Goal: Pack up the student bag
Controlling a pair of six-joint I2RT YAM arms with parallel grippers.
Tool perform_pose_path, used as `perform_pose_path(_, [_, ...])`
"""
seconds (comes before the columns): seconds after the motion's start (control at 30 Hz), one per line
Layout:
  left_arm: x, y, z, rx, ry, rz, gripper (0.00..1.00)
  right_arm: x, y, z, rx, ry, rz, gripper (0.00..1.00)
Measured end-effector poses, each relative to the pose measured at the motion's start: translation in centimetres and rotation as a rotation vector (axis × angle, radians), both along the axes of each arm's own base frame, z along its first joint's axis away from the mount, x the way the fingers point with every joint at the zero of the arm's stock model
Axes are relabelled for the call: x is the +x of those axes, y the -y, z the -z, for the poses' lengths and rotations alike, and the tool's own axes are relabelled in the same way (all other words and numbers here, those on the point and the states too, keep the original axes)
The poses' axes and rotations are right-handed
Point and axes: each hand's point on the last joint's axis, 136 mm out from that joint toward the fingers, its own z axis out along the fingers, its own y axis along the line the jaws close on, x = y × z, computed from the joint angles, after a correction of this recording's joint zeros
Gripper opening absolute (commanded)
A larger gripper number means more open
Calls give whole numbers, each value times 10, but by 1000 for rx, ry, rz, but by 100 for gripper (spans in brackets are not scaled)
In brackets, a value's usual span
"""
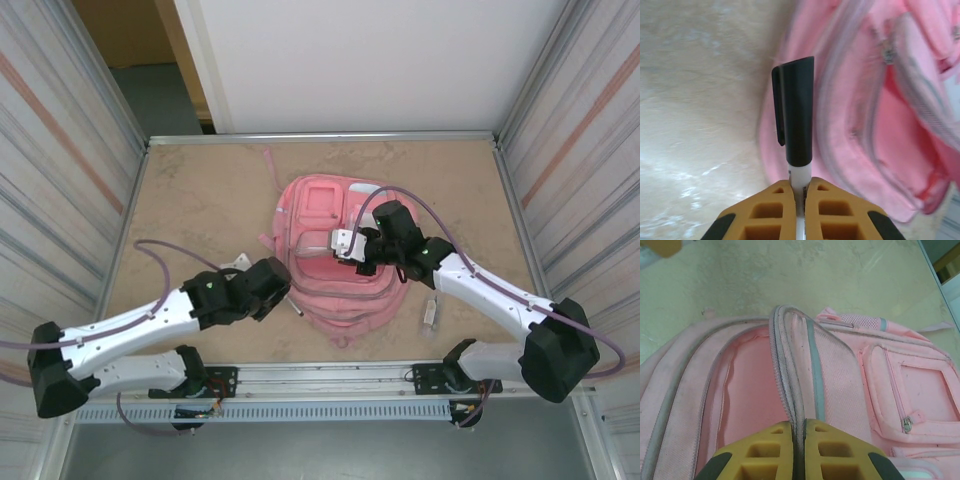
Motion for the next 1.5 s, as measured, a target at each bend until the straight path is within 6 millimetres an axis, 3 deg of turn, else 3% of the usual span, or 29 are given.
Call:
perform_pose_path(0.2, [28, 55, -8, -112, 37, -10, 0, 1, 0, -1, 16, -23, 22, 0])
perform_pose_path(0.5, [50, 102, 2, -231, 37, -64, 0, 9, 1, -7, 58, -39, 65, 0])
perform_pose_path(0.63, [62, 112, 1, -289, 55, -110, 0, 9, 1, -8, 68, -46, 70, 0])
perform_pose_path(0.83, [80, 108, -4, -327, 100, -192, 3, 13, -3, -15, 99, -35, 76, 0])
perform_pose_path(0.97, [89, 107, 9, -303, 93, -224, 32, 16, -2, -18, 108, -24, 84, 0])
perform_pose_path(1.07, [94, 109, 21, -300, 76, -240, 43, 23, 3, -17, 105, -17, 111, 0])
perform_pose_path(1.3, [83, 96, 23, -258, 65, -214, 51, 22, 2, -17, 118, -22, 104, 0])
perform_pose_path(1.5, [60, 55, -11, -168, 160, -71, 53, 18, 1, -16, 119, -37, 90, 0])
